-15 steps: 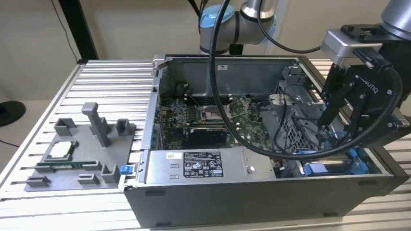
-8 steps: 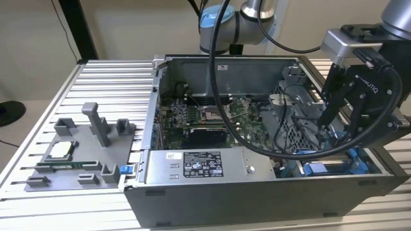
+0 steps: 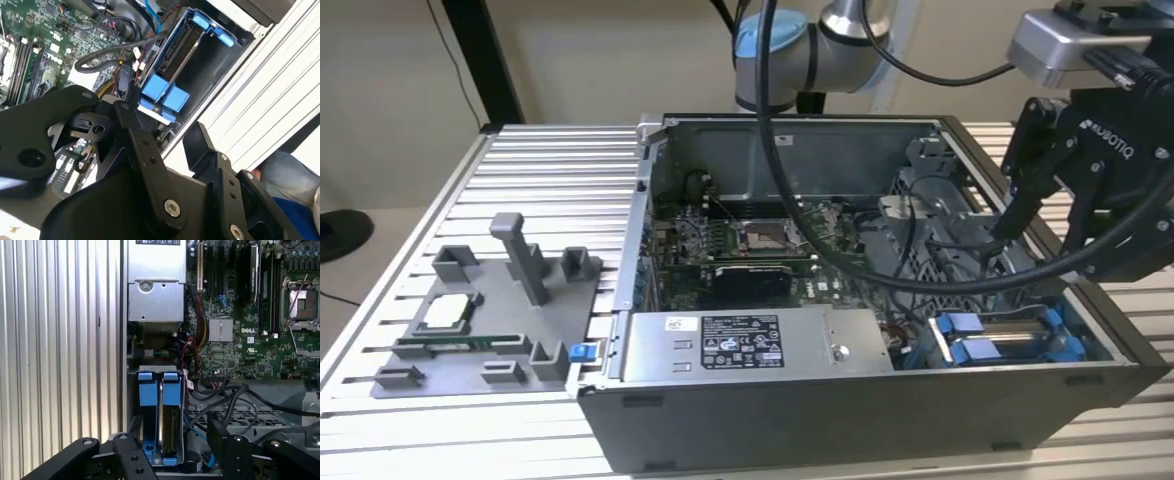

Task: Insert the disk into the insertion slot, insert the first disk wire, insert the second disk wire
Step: 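Insert the disk into the insertion slot, then insert the first disk wire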

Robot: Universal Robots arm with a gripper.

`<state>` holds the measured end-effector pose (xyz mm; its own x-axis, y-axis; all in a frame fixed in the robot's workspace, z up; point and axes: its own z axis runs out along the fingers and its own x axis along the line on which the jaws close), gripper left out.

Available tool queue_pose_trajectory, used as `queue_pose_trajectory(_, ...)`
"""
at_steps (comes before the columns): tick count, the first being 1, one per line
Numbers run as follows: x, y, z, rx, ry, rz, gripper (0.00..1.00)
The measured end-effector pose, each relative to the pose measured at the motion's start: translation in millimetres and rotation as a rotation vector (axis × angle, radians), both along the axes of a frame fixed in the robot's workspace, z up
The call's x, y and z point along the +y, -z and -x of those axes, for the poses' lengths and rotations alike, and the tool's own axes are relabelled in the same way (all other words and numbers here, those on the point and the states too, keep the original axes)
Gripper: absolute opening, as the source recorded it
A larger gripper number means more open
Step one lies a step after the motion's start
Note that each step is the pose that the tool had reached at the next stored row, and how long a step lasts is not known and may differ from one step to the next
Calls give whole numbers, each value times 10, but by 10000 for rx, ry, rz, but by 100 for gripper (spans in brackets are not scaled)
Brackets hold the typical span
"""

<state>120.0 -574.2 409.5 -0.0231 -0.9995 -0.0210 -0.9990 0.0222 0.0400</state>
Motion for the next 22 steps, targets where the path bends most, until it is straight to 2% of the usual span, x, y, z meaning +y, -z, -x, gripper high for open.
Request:
queue_pose_trajectory(2,0,1,4,-35,-5,-12,100)
queue_pose_trajectory(5,0,2,26,-223,-63,-48,100)
queue_pose_trajectory(10,1,22,68,-578,-180,-191,100)
queue_pose_trajectory(14,10,46,122,-786,-236,-249,100)
queue_pose_trajectory(16,40,59,138,-854,-262,-249,100)
queue_pose_trajectory(20,145,80,156,-945,-312,-252,100)
queue_pose_trajectory(22,194,91,159,-1012,-349,-250,100)
